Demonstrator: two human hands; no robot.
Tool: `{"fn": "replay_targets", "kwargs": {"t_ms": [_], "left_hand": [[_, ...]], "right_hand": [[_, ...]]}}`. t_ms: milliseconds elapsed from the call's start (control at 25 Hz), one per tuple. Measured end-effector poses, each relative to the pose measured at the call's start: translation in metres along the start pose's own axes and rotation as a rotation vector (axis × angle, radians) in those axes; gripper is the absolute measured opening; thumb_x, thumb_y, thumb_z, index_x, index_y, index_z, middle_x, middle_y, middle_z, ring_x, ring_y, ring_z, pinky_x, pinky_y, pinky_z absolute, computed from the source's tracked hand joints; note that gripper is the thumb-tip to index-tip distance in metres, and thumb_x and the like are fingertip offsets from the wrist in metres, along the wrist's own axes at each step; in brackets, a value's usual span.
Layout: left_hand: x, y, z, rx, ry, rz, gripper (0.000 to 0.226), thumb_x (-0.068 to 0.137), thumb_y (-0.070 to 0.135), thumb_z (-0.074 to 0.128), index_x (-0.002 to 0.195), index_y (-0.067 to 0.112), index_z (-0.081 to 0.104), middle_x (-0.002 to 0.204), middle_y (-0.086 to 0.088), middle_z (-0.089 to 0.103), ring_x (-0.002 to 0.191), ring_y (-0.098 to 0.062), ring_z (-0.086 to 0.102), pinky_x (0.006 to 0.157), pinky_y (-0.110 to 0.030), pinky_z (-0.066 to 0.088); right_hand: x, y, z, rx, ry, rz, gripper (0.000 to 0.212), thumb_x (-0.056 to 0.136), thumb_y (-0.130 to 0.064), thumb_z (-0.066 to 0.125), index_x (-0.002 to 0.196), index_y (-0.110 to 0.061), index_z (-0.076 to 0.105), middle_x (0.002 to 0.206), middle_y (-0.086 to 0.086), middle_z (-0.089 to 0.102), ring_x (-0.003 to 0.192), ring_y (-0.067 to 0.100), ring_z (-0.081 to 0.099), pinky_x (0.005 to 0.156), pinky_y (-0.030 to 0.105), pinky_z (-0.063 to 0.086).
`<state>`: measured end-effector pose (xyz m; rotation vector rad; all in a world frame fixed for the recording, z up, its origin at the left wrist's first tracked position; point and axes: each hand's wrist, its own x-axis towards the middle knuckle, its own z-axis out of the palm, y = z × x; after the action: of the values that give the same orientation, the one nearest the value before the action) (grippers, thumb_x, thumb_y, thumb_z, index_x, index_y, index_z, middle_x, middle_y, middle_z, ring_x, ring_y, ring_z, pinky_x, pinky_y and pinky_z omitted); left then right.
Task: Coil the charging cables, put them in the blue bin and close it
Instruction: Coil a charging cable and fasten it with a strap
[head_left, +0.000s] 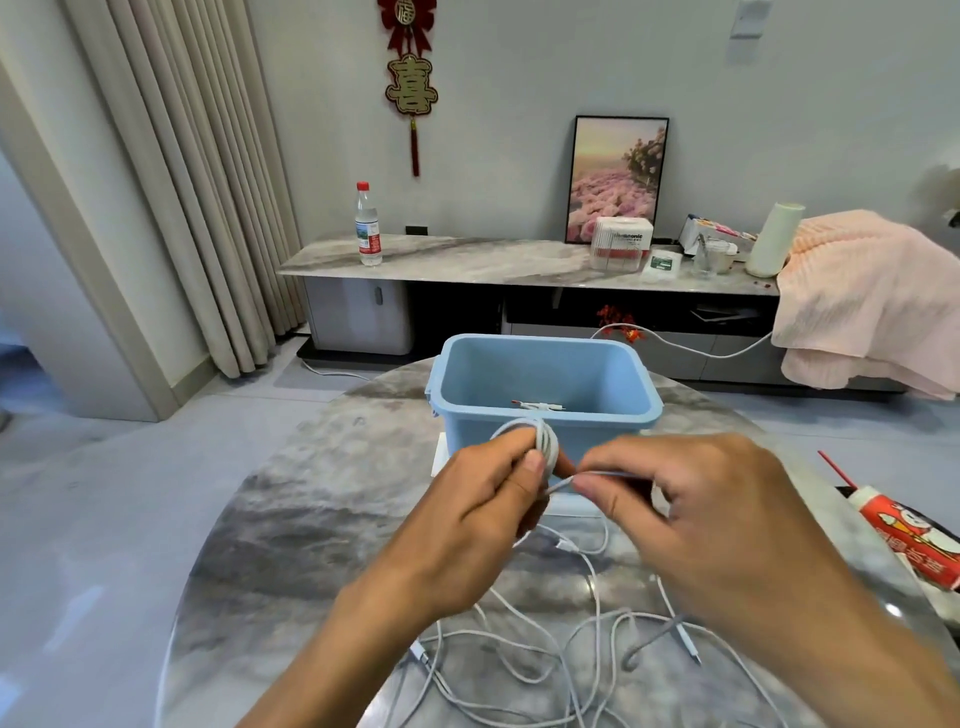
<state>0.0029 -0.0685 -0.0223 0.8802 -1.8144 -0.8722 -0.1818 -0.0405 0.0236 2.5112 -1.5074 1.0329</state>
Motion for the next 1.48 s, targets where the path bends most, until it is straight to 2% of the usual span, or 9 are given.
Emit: {"fn": "replay_targets", "kwargs": {"t_ms": [200,360,600,680,840,1000,1120,1360,1480], "left_hand": [[-0.003,0.010,0.010,-0.269,-0.173,-0.114,0.036,0.097,0.029,0.040,0.078,0.007,0.061,0.054,0.001,0.037,0.051,-0.014,0.032,0.052,-0.027,0.023],[-0.001,0.023,0.007,-0.677,-0.147,-0.194,0.031,0.092,0.027,0.043,0.077,0.008,0.062,0.050,0.004,0.036,0.047,-0.014,0.024,0.051,-0.019,0.035],[0.005,0.015,-0.020,-1.545,0.062,-0.167,0.029,0.103,0.020,0.039,0.091,0.005,0.061,0.063,0.002,0.041,0.055,-0.011,0.044,0.095,-0.027,0.049],[0.003,0.011,-0.029,-1.644,0.135,-0.150,0.026,0.103,0.016,0.037,0.099,0.002,0.059,0.072,0.000,0.043,0.064,-0.012,0.046,0.099,-0.030,0.046],[0.008,0.010,-0.031,-1.502,0.393,-0.159,0.019,0.096,0.015,0.043,0.099,0.005,0.058,0.072,0.002,0.045,0.062,-0.011,0.049,0.099,-0.032,0.043],[0.012,0.001,-0.029,-0.733,0.438,-0.130,0.017,0.094,0.018,0.047,0.102,0.005,0.056,0.064,0.000,0.052,0.060,-0.014,0.051,0.073,-0.027,0.043],[0.004,-0.004,-0.014,-0.083,0.175,-0.017,0.019,0.098,0.021,0.043,0.105,0.010,0.057,0.068,0.001,0.054,0.064,-0.012,0.049,0.065,-0.022,0.040],[-0.003,0.014,0.001,-0.215,-0.098,-0.024,0.033,0.101,0.027,0.038,0.078,0.020,0.059,0.063,-0.008,0.041,0.058,-0.020,0.039,0.056,-0.037,0.033],[-0.002,0.016,0.002,-0.339,-0.146,-0.095,0.036,0.097,0.032,0.041,0.075,0.013,0.063,0.063,-0.021,0.037,0.051,-0.015,0.033,0.049,-0.027,0.027]], "right_hand": [[0.011,0.036,0.004,0.247,0.079,-0.146,0.023,0.081,-0.043,0.073,0.075,-0.021,0.072,0.065,-0.010,0.063,0.058,0.008,0.056,0.056,0.022,0.044],[0.010,0.037,0.036,0.933,0.093,0.251,0.009,0.081,-0.024,0.068,0.075,-0.019,0.073,0.053,-0.009,0.060,0.045,0.002,0.049,0.048,0.014,0.039],[-0.011,-0.002,0.073,1.746,-0.263,0.690,0.025,0.094,-0.030,0.049,0.085,-0.012,0.062,0.046,-0.001,0.023,0.033,0.007,0.020,0.035,0.014,0.026],[-0.009,-0.008,0.074,1.620,-0.301,0.713,0.027,0.093,-0.034,0.049,0.086,-0.012,0.063,0.049,0.000,0.025,0.036,0.007,0.019,0.037,0.014,0.019],[-0.018,-0.025,0.073,0.510,-0.358,0.302,0.023,0.102,-0.041,0.042,0.095,-0.025,0.057,0.062,-0.012,0.052,0.060,0.006,0.049,0.060,0.030,0.042],[-0.016,-0.054,0.042,0.130,-0.405,0.210,0.021,0.104,-0.041,0.030,0.105,-0.026,0.045,0.101,-0.002,0.065,0.099,0.026,0.061,0.076,0.036,0.042],[-0.009,-0.057,0.022,-0.228,-0.301,-0.040,0.022,0.091,-0.033,0.039,0.086,-0.024,0.059,0.069,-0.002,0.068,0.060,0.025,0.067,0.047,0.031,0.038],[0.005,-0.004,-0.014,0.119,0.024,-0.084,0.020,0.077,-0.048,0.071,0.070,-0.029,0.068,0.055,-0.016,0.054,0.050,0.006,0.049,0.048,0.025,0.040],[0.013,0.021,0.000,0.378,0.031,-0.079,0.028,0.082,-0.047,0.071,0.072,-0.021,0.071,0.059,-0.008,0.057,0.051,0.010,0.047,0.050,0.022,0.036]]}}
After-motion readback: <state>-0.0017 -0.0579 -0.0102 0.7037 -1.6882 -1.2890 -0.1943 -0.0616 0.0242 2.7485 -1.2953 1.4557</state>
